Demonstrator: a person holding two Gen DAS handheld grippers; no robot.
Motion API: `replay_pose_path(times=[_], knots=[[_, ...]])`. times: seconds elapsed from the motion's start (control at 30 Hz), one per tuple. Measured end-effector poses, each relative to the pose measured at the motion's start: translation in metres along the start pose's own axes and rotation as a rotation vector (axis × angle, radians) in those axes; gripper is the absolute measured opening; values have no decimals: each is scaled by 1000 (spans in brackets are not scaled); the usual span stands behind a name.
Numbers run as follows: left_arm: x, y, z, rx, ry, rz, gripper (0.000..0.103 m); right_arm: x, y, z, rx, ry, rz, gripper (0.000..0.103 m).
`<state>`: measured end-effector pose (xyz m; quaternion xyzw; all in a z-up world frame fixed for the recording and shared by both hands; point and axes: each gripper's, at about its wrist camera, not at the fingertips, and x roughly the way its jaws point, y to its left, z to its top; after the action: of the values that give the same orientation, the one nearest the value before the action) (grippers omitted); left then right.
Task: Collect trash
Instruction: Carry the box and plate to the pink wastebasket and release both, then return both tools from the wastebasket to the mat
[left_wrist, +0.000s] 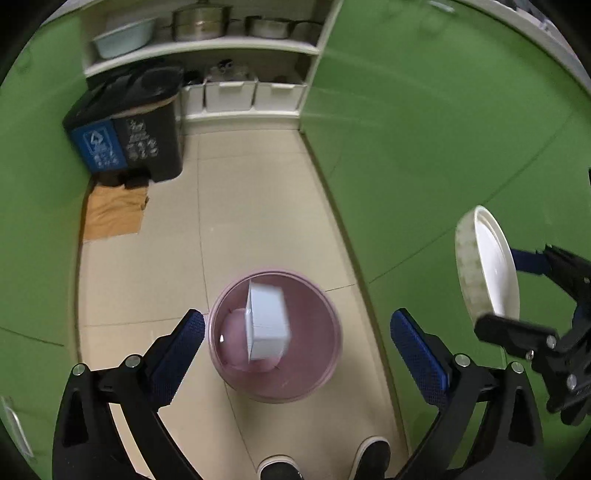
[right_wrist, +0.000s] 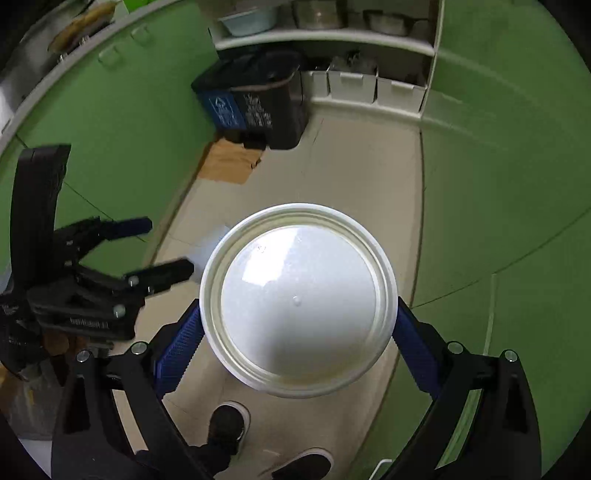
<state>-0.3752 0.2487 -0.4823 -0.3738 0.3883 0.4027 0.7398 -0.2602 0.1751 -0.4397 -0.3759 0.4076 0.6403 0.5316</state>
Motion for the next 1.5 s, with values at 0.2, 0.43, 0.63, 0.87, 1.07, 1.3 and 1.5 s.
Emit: replay_pose_path(times=[0.2, 0.43, 0.63, 0.87, 1.07, 1.3, 1.5], knots=[[-6, 30, -12, -89, -49, 24, 97, 56, 13, -1, -39, 39, 50, 95], [-34, 71, -30, -168, -97, 81, 97, 100, 47, 7, -106, 68, 107, 99], [-45, 81, -34, -181, -98, 106, 97, 97, 59, 16, -109, 61, 103, 100], [-85, 52, -19, -147, -108, 87, 97, 39, 53, 23, -48, 50, 92, 100], [-166, -7, 11, -77, -109, 65, 97, -87, 43, 35, 27, 6, 40, 100], [-279, -94, 52, 23, -81, 16, 97, -260, 22, 40, 141, -52, -22, 100], [-355, -169, 79, 146, -81, -48, 97, -383, -10, 16, 250, -130, -121, 100]])
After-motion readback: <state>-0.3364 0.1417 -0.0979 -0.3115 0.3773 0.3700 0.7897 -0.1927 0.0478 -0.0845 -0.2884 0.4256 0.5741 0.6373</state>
